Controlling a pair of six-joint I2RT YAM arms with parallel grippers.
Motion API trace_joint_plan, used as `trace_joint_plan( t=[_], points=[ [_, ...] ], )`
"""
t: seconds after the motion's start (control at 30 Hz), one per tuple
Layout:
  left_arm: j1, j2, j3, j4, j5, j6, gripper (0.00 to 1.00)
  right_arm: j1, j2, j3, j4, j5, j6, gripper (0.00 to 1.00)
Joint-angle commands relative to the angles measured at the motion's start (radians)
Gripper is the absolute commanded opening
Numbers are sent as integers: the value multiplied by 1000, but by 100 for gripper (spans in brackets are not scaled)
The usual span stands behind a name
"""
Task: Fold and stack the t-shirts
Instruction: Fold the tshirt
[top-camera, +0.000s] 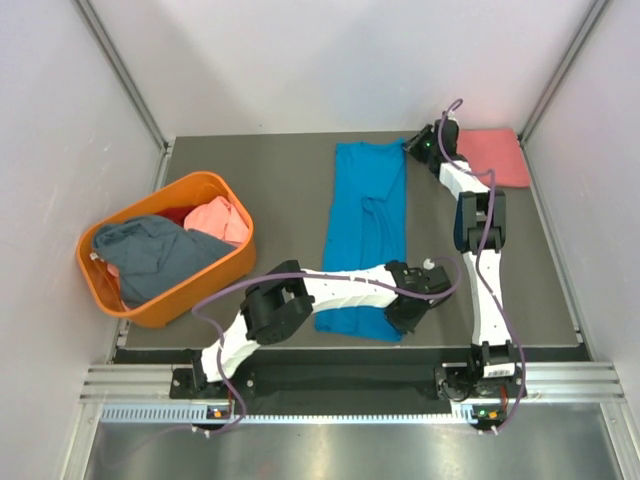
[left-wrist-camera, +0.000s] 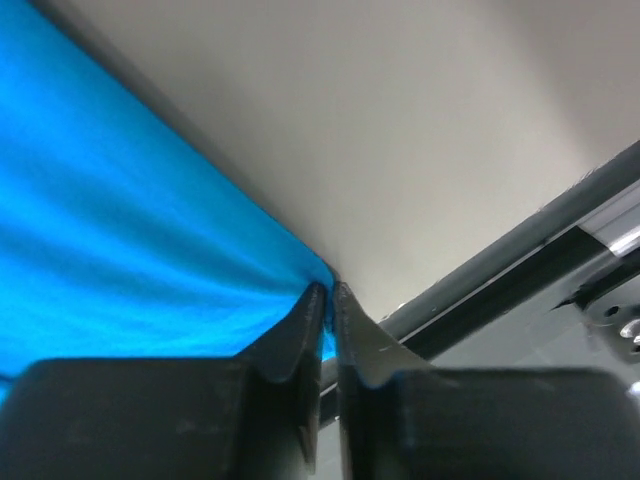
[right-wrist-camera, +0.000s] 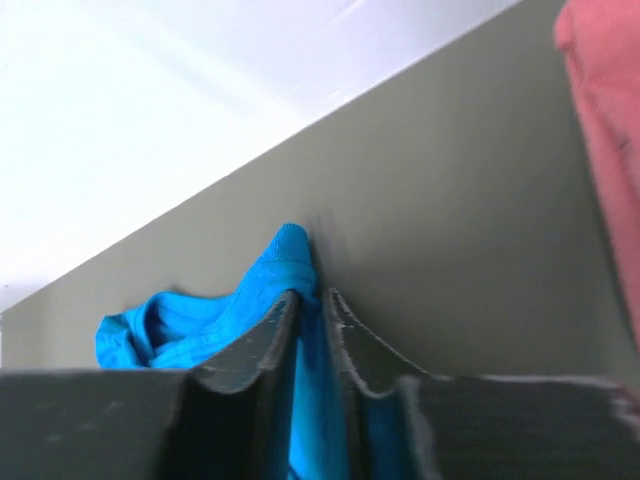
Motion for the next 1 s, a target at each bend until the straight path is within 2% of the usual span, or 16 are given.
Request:
trace_joint_plan(
  t=[0.0, 0.07, 0.13, 0.33, 0.43, 0.57, 0.7, 0.8, 0.83, 0.9, 0.93, 0.97],
  points=[
    [28, 10, 44, 29, 44, 8, 19, -19, -22, 39, 38, 45, -41, 18],
    [31, -6, 43, 21, 50, 14, 26, -28, -65, -9, 45, 29, -41, 29],
    [34, -30, 50, 4, 62, 39, 28, -44, -153, -110, 42, 24, -47, 38],
    [36, -153, 55, -90, 9, 70, 28, -93, -438, -369, -62, 68, -148, 43],
    [43, -255, -9, -88, -69, 90, 28, -110, -587, -469, -154, 82, -180, 44],
    [78, -395, -169, -67, -91, 68, 28, -111, -766, -612, -248, 107, -200, 43],
    [111, -501, -282, -33, -91, 62, 28, -97, -948, -823, -312, 69, -197, 42],
    [175, -578, -361, -18, -80, 53, 28, -68, -1054, -969, -364, 62, -208, 36],
    [230, -593, -385, -4, -61, 51, 28, -27, -1082, -1004, -372, 56, -212, 30],
    [285, -624, -454, 10, -5, 56, 27, 24, -1146, -1092, -378, 53, -232, 24],
    [324, -628, -476, 13, -5, 61, 24, 41, -1168, -1115, -386, 52, -234, 17],
    [339, -636, -511, 24, -5, 62, 24, 74, -1190, -1162, -389, 45, -235, 14]
  ],
)
